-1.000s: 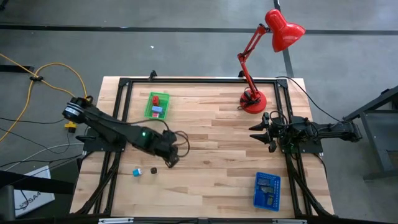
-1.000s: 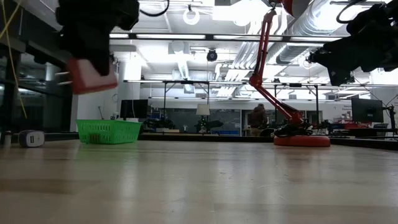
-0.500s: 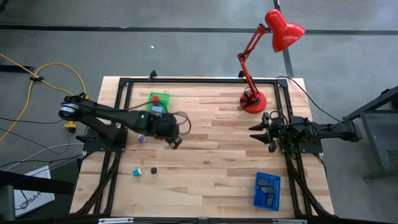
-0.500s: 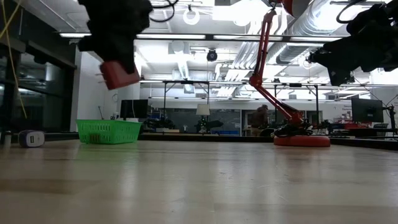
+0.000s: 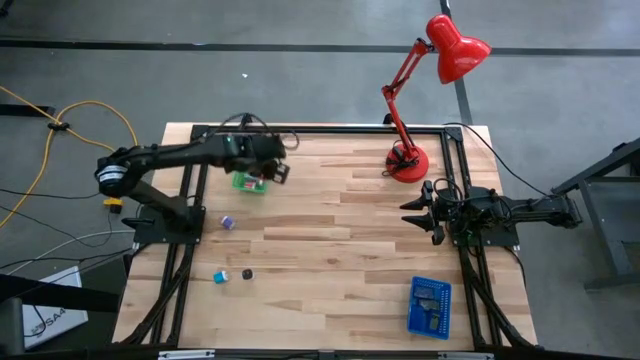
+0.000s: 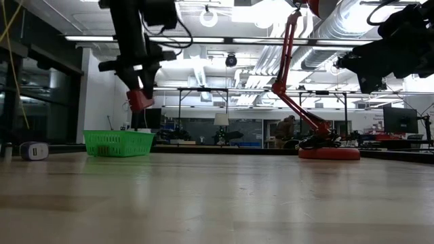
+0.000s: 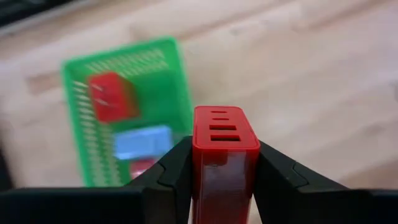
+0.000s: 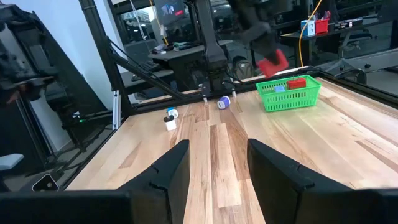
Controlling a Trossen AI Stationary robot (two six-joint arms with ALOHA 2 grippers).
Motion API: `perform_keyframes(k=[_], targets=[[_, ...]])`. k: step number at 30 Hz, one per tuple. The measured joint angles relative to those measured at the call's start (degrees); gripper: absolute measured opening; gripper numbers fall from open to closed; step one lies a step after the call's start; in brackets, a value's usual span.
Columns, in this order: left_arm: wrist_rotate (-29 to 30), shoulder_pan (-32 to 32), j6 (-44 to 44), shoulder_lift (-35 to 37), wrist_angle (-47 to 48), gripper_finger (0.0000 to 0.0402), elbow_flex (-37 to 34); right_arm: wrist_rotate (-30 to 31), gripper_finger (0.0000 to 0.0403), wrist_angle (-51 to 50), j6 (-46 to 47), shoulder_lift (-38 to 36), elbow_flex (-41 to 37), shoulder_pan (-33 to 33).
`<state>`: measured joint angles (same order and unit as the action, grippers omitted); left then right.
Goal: Pick & Place Office items
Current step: Put the red charger adapter into the green bin
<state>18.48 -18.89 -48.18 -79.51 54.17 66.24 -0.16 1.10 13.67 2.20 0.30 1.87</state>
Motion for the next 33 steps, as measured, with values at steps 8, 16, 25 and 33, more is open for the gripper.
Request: perform_keyframes(k=[8, 16, 25, 33], targets=[[1.70, -9.68, 3.79, -3.31, -0.23, 0.0120, 0.00, 0.00, 0.0146, 0.00, 0.01, 0.01, 0.00, 0.01], [2.74, -11.92, 5.48, -8.84, -5.82, 0.0119, 0.00, 0.00, 0.0146, 0.00, 0.01, 0.01, 0.01, 0.00], [2.61, -12.24, 6.60, -13.46, -7.76, 0.0118, 0.00, 0.00, 0.0146, 0.00, 0.00, 0.02, 0.00, 0.01], [1.08, -12.25, 6.61, -14.63, -7.05, 0.0118, -0.02, 0.00, 0.0146, 0.00, 0.00, 0.01, 0.01, 0.01]])
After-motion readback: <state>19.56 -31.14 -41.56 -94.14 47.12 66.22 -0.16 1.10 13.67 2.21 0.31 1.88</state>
